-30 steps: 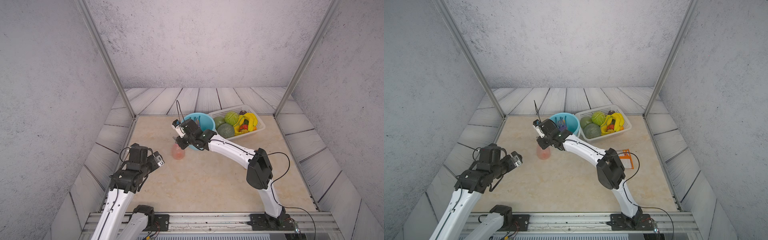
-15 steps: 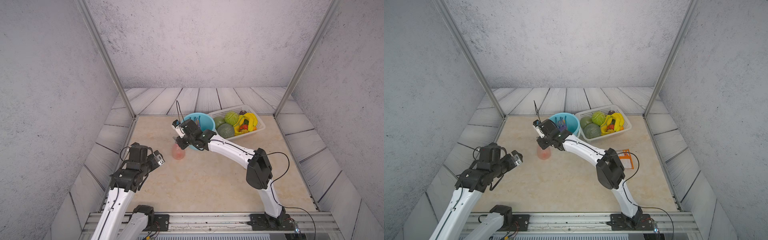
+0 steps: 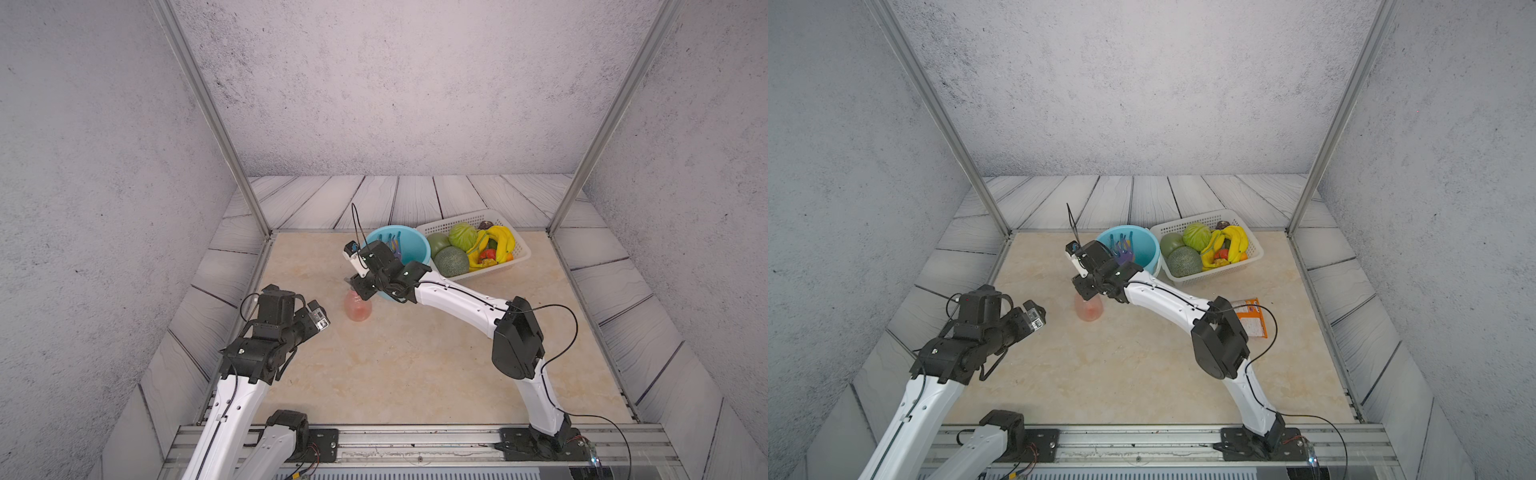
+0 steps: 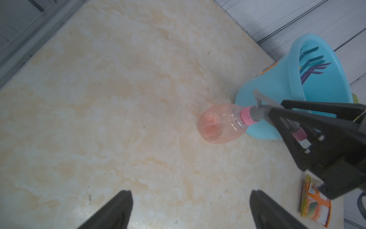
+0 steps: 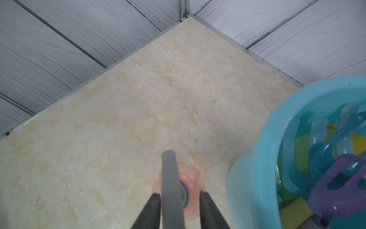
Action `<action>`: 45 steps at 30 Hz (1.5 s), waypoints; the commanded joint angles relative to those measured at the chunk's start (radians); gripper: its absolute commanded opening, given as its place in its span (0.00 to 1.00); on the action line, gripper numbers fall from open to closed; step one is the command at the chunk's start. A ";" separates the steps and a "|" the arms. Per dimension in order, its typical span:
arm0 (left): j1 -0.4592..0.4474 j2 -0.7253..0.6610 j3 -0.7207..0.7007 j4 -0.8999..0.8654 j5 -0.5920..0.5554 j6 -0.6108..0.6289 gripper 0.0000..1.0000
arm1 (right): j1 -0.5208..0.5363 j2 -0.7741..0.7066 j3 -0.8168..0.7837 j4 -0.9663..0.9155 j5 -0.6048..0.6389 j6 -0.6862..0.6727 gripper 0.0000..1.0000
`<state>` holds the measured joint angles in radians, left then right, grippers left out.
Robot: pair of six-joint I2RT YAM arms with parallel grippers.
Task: Organize the gardening tools
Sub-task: Place the gardening tool at the center of the board, then reset both arms
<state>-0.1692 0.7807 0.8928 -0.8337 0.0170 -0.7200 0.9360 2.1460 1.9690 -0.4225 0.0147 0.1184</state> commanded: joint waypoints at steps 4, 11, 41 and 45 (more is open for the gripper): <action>0.013 0.004 0.017 0.005 0.014 -0.002 0.99 | 0.006 -0.027 -0.002 -0.007 0.027 -0.017 0.44; 0.013 0.008 0.029 0.001 0.023 0.002 0.99 | 0.006 -0.083 -0.013 -0.017 0.057 -0.020 0.51; 0.006 0.237 0.215 0.071 0.077 0.128 0.99 | -0.183 -0.592 -0.395 -0.037 0.185 0.110 0.77; 0.005 0.319 0.265 0.106 0.021 0.175 0.99 | -0.299 -0.706 -0.530 -0.003 0.236 0.161 0.99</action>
<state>-0.1646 1.0618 1.1149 -0.7734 0.0849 -0.5999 0.6949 1.5452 1.5013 -0.4492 0.1940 0.2264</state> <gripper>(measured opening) 0.992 0.990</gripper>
